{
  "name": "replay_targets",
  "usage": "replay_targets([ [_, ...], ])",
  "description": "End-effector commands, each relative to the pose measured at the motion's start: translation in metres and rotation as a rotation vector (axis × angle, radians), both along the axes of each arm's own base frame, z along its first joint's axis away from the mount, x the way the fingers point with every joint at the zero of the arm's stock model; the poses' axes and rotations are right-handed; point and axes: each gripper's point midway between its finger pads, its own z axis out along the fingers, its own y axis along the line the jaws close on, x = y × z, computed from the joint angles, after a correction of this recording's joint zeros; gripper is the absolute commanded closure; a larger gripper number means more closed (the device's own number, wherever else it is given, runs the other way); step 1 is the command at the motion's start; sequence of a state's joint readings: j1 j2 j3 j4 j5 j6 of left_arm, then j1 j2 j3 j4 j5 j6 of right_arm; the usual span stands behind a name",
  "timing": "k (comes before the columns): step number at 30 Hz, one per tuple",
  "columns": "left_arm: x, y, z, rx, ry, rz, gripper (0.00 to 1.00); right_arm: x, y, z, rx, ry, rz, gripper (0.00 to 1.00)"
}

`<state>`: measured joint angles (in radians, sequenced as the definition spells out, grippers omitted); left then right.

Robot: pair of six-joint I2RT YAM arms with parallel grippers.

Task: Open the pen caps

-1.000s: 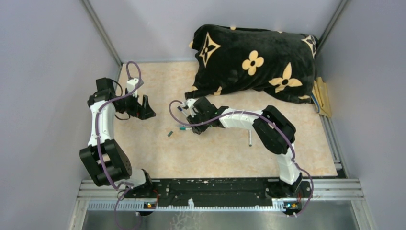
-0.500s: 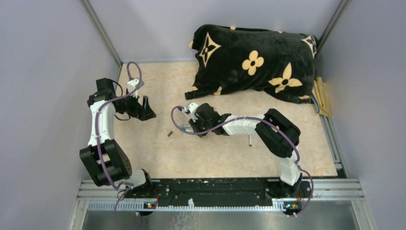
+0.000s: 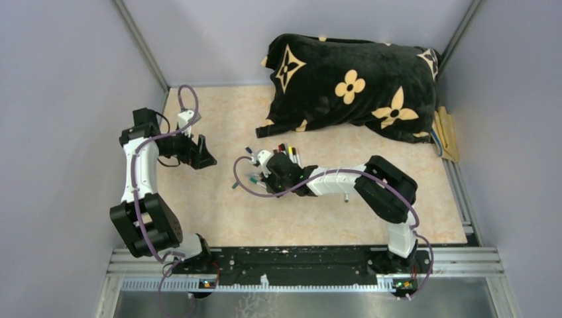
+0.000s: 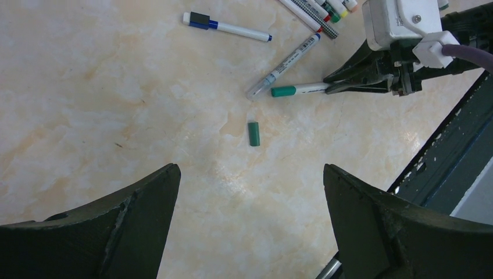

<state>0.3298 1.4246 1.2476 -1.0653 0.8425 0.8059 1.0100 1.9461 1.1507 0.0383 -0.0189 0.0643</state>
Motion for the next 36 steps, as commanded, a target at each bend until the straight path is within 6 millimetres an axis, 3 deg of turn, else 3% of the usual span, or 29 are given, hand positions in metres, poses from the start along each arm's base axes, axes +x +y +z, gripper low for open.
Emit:
replay_targets([
  [1,-0.014,-0.01,-0.002,-0.019,-0.049,-0.131,0.01,-0.012,-0.008,0.027,0.037,0.035,-0.02,1.0],
  [9,-0.04,-0.031,-0.008,0.035,-0.301,-0.409,0.01,-0.02,-0.018,0.085,0.246,0.185,0.0,1.0],
  [14,-0.046,-0.058,0.0,0.148,-0.488,-0.589,0.01,-0.038,-0.019,0.103,0.306,0.306,0.08,1.0],
  [19,-0.06,-0.097,-0.002,0.306,-0.683,-0.829,0.01,-0.056,-0.009,0.122,0.356,0.392,0.17,1.0],
  [24,-0.072,-0.105,-0.023,0.43,-0.686,-0.978,0.02,-0.06,0.001,0.14,0.414,0.429,0.203,1.0],
  [29,-0.079,-0.106,-0.031,0.503,-0.712,-1.058,0.12,-0.067,0.009,0.154,0.467,0.47,0.245,1.0],
  [36,-0.084,-0.116,-0.031,0.527,-0.74,-1.1,0.31,-0.07,0.015,0.155,0.482,0.519,0.267,1.0],
])
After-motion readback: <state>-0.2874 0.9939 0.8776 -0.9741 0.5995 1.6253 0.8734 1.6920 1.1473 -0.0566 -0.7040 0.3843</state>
